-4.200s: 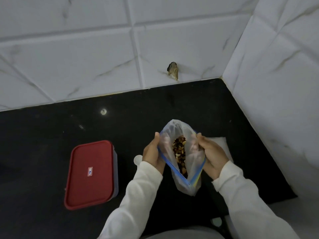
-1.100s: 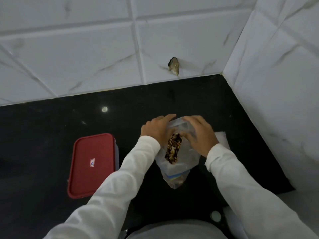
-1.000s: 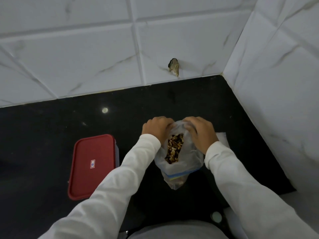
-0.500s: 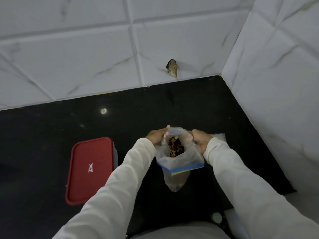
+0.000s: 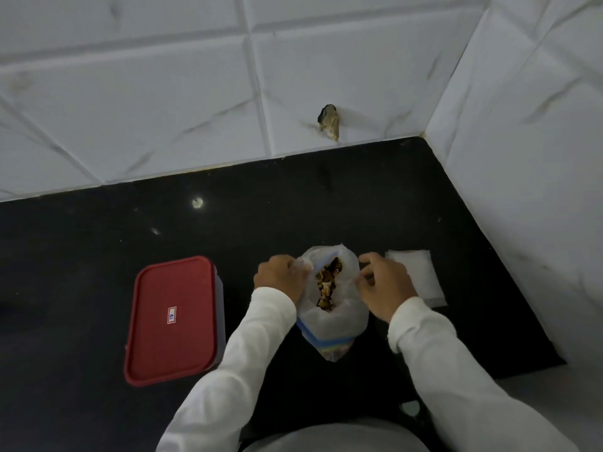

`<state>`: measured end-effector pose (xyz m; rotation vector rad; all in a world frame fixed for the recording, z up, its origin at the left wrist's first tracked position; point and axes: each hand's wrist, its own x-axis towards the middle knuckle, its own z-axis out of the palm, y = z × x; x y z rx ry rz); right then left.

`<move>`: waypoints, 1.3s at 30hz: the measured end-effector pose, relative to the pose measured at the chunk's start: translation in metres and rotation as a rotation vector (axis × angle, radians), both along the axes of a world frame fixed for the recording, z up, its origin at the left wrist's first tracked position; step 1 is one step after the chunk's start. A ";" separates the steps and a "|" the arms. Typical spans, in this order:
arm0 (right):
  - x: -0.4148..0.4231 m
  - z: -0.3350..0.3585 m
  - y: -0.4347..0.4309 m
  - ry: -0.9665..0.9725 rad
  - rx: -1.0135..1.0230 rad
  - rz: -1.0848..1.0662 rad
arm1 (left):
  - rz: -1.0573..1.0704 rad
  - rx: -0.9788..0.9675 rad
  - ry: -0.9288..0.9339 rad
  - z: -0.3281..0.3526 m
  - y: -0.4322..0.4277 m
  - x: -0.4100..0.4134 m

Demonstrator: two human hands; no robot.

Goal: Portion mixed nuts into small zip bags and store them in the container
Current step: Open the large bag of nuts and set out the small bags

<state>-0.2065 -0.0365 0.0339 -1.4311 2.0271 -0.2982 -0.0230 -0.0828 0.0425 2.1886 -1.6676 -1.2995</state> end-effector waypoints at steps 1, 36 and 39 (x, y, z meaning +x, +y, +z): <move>-0.001 -0.006 0.000 -0.020 0.026 -0.015 | 0.021 0.003 0.034 -0.001 0.001 -0.001; 0.002 -0.026 0.030 -0.836 0.181 -0.844 | 0.686 0.167 0.718 -0.035 0.052 0.014; 0.010 -0.010 0.042 -0.618 0.242 -0.539 | 0.430 0.129 0.499 -0.018 0.067 0.025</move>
